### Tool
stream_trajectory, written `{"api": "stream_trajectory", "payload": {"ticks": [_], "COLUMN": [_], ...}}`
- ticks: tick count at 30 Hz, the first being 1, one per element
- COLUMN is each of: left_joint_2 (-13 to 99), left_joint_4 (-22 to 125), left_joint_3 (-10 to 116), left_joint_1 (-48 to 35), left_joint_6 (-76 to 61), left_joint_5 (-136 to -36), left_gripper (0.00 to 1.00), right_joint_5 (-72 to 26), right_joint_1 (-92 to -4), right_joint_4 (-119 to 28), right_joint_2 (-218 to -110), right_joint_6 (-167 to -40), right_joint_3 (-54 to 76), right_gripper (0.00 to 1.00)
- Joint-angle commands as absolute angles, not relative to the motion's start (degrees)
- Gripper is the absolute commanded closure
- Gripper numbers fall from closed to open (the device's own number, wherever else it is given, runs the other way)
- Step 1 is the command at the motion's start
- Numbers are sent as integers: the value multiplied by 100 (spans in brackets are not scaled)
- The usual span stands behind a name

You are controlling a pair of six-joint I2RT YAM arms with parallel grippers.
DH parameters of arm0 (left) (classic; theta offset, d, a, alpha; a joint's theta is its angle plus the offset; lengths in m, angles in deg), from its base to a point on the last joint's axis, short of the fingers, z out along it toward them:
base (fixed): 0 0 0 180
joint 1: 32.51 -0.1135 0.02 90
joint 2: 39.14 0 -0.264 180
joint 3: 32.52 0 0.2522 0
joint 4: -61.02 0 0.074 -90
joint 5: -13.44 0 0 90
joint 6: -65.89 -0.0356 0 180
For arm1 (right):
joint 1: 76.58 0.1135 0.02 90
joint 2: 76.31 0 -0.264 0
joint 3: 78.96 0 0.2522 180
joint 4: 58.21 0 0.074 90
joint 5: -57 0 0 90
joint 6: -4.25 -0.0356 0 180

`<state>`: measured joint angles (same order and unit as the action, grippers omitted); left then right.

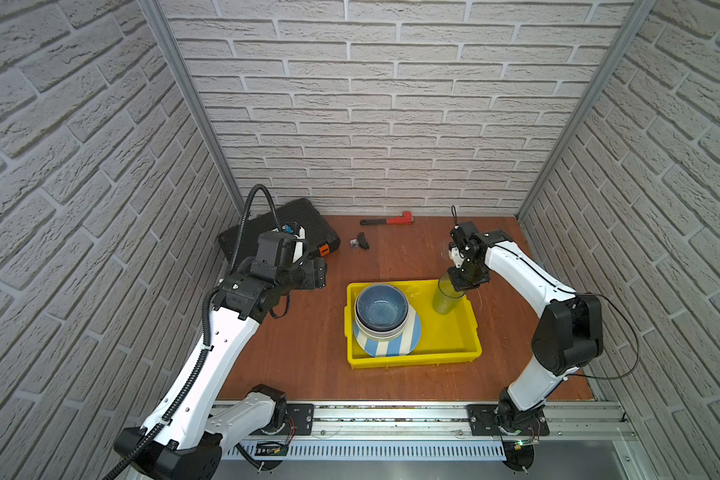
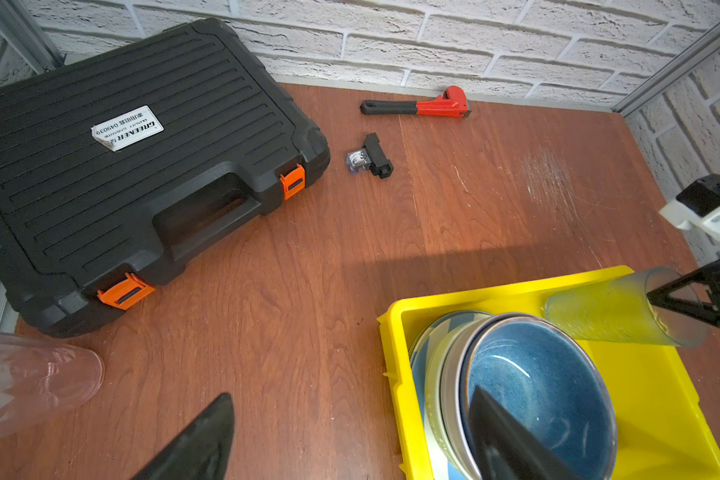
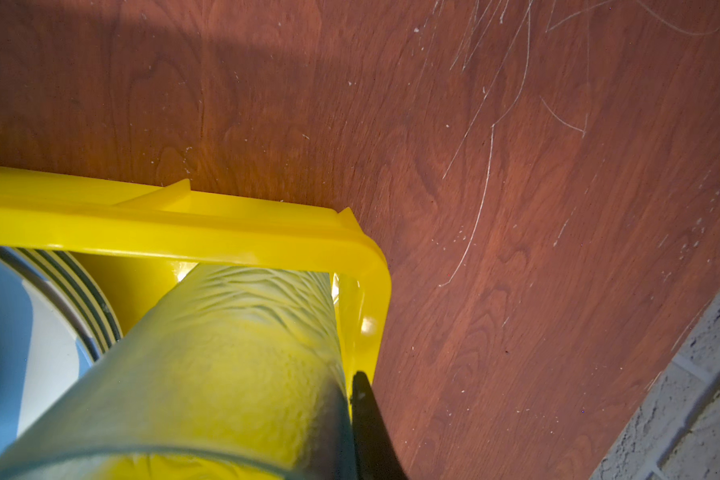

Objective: Place the mixed dishes into the plastic bin
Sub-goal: 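Open the right gripper to release the clear cup and lift it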

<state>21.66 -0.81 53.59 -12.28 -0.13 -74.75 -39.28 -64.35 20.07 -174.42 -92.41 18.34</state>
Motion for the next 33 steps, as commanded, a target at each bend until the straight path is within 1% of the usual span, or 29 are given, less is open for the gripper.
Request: {"api": "stream_trajectory", "payload": {"ticks": [1,6,14,22,24,27,31,33], "left_joint_2": [2150,2182,2210,2156,2146,2153,2192,2219], "left_joint_4": [42,31,42,-2,-4,-26,-71,-77], "left_joint_3": [5302,5339,5348,5309,5296,5278,5283,5287], "left_joint_1": [-1290,-1285,-1290,-1299,-1292,-1305,-1326,-1360], "left_joint_6": [-109,-126,-118,-122,-133,-156,-163,-159], "left_joint_5": [-7383,-7378,-7386,-7331,-7299,-7198,-7133,-7115], "left_gripper": [12,12,12,12,12,12,12,12], "right_joint_5": [-3931,-3950,-3941,-3942,-3954,-3929,-3881,-3842], "right_joint_1": [-6465,-6462,-6465,-6460,-6456,-6461,-6460,-6460], "right_joint_4": [1761,1708,1681,1712,1759,1786,1896,1941], "right_joint_2": [-17264,-17226,-17180,-17106,-17056,-16912,-16745,-16646], "right_joint_6": [-9377,-9419,-9452,-9454,-9458,-9474,-9477,-9455], "right_joint_3": [1770,1715,1663,1662,1687,1714,1799,1842], "right_gripper": [93,90,81,77,70,65,60,52]}}
